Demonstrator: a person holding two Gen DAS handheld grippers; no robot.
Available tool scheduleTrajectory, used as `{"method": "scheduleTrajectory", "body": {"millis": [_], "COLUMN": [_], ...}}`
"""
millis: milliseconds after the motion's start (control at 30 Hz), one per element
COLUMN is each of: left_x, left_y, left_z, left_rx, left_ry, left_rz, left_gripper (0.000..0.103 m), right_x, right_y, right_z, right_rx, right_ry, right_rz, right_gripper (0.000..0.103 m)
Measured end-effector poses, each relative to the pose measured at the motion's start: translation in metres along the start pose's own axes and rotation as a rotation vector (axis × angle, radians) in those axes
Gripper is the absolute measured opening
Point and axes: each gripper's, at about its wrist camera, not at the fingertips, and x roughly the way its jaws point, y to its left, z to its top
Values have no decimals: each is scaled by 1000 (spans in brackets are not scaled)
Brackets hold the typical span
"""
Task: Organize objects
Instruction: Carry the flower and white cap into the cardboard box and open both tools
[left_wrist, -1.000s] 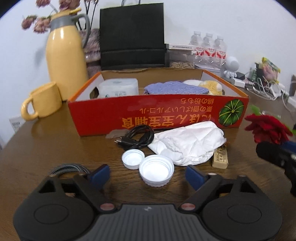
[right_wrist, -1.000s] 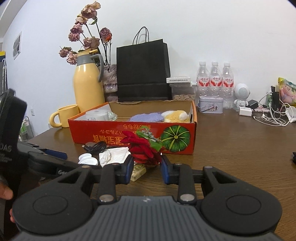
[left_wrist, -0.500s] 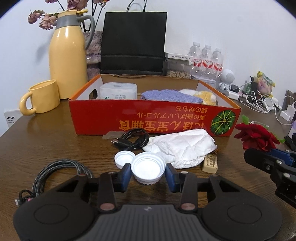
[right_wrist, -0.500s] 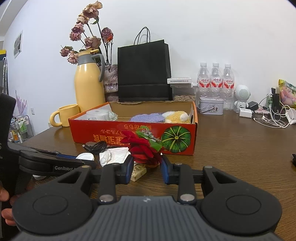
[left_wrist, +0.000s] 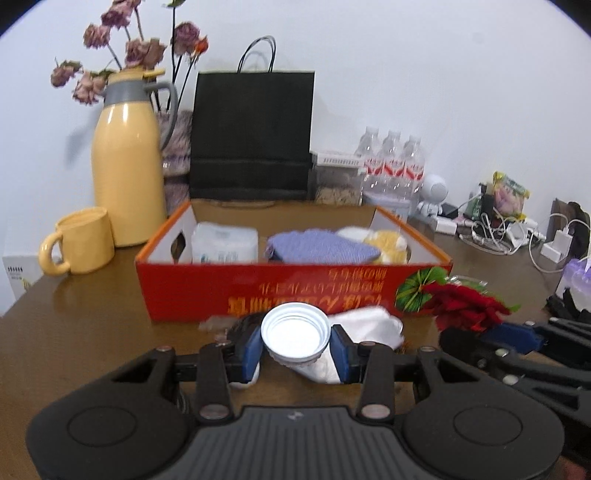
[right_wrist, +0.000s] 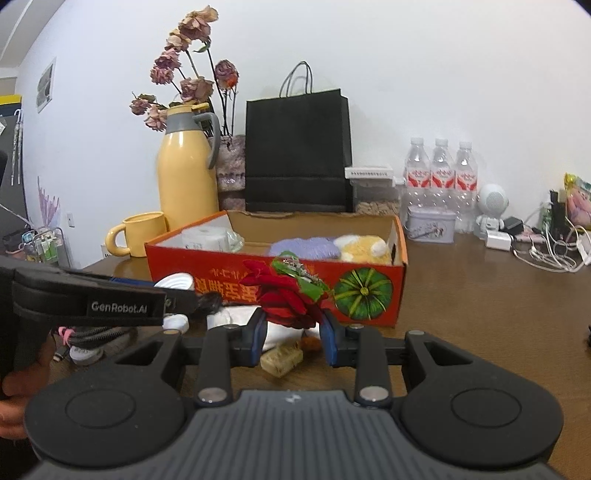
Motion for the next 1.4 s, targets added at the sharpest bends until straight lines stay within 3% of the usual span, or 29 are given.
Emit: {"method": "scheduleTrajectory", "body": {"millis": [300,600,1067,1400], "left_x": [4,37,116,147], "left_y": [-6,-3,17,19], "left_z": [36,71,111,116], "left_rx": [16,3,-81,-83], "left_ry": [-64,-94,-74,-26], "left_rz": [-6,22,82,92], "left_gripper": [38,38,38,38], "right_x": [15,58,146,176], "right_y": [1,-1,-20,-32], "right_z": [30,62,80,83], "right_rx": [-24,-28,-19,-12], "right_ry": [-35,-51,-4,32], "right_rz": [2,-3,-15,-20], "right_gripper": [32,32,32,32]}}
